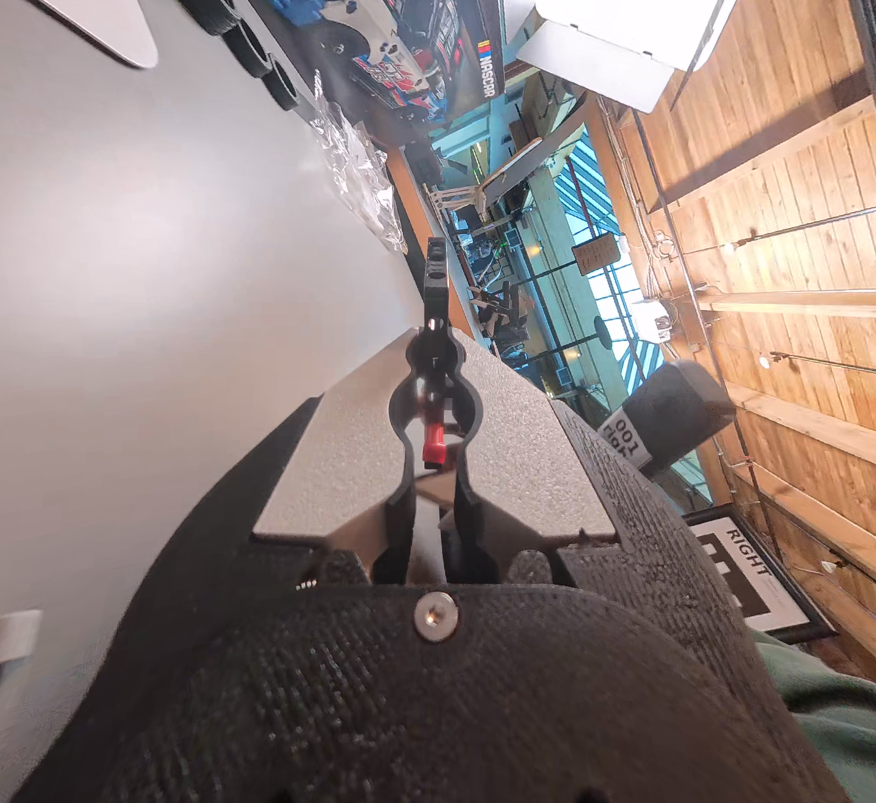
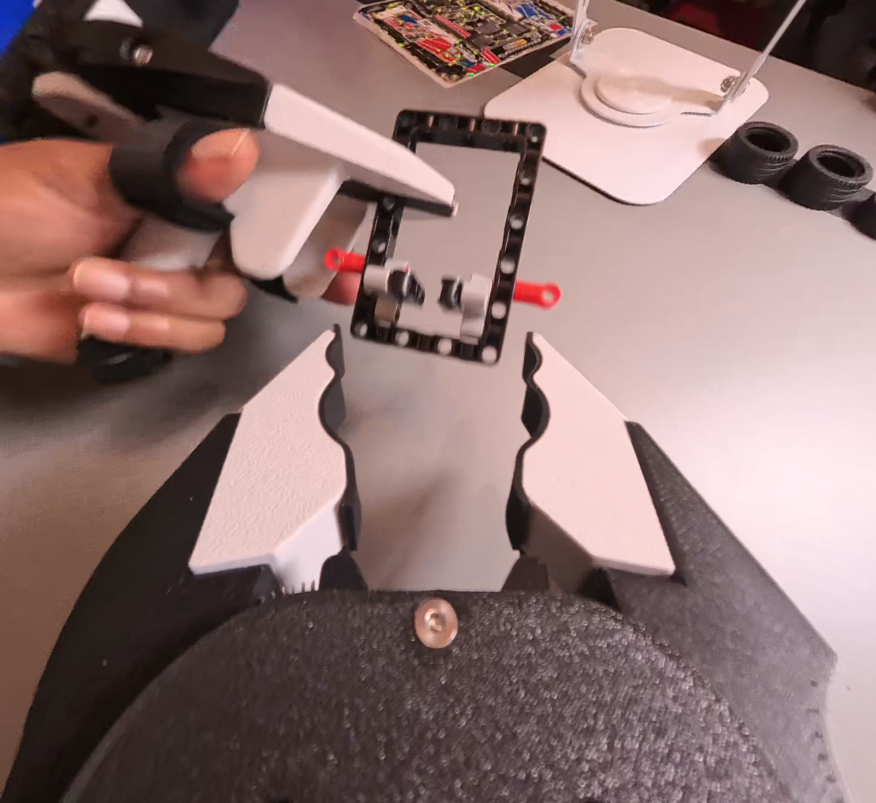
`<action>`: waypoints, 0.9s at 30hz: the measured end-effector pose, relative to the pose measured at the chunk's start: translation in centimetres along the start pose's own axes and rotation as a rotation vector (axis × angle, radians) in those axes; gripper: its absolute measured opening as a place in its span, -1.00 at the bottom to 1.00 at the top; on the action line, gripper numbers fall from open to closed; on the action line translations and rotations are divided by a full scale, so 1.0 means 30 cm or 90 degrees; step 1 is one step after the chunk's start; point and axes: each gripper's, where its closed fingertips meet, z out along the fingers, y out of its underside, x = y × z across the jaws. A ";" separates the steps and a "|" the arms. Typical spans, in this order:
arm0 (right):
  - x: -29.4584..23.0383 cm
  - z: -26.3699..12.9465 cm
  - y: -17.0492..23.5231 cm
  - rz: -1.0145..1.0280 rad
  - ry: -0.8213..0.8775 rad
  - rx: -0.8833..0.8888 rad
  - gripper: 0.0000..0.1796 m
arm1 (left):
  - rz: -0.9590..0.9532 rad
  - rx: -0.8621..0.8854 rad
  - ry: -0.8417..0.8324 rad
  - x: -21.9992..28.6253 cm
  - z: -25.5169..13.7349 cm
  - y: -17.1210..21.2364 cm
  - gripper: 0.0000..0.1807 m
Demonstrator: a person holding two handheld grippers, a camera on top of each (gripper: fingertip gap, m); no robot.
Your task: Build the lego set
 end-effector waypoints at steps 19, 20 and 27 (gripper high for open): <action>-0.075 -0.087 0.253 -0.398 -0.483 -0.305 -0.31 | 0.784 -0.565 -0.066 -0.161 -0.185 0.341 -0.06; -0.068 -0.077 0.251 -0.407 -0.467 -0.297 -0.30 | 0.790 -0.582 -0.066 -0.168 -0.182 0.353 -0.08; -0.035 -0.150 0.235 -0.316 -0.382 -0.171 -0.17 | 0.793 -0.583 -0.070 -0.163 -0.166 0.363 -0.35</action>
